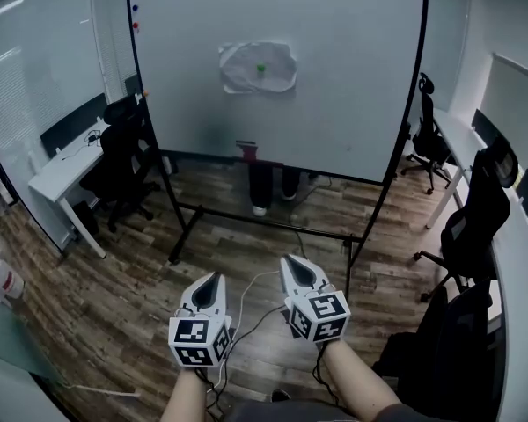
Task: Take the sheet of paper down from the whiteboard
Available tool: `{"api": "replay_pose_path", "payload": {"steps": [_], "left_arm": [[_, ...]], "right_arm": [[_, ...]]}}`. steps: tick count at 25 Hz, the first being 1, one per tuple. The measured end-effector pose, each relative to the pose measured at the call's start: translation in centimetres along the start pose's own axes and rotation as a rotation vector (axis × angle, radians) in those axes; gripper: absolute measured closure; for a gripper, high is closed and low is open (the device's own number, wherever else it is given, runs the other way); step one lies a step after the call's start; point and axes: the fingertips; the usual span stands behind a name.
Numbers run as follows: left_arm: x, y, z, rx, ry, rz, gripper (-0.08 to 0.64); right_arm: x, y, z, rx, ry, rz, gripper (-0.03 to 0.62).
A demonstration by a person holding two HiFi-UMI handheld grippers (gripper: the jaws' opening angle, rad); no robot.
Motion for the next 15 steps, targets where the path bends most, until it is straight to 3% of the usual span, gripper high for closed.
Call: {"api": "replay_pose_path", "payload": {"steps": [4,9,15], "left_arm": [[-1.6,0.5,-0.4,0.013,0.018,-0.005,0.54],[-3.9,2.0,-3.2,0.033,0.011,-0.015,0.54],[-8.5,1.6,-7.5,0.028,0.075,-0.025,0.54]], "right_arm": [[-1.2,0.9,1.8,-0.031,0.047,-0.011,0.571],[-2.5,3.0,3.0,0.003,0.07,-0.064,0.57],[-6.7,2.8,3.4,0.032,0.112,-0.057,0.571]]}}
Point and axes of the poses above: the fingertips, and each gripper's own axes: x backward along the fingers, z to its right, y out of its underside, and after that the axes turned 9 degrees about z, right-handed
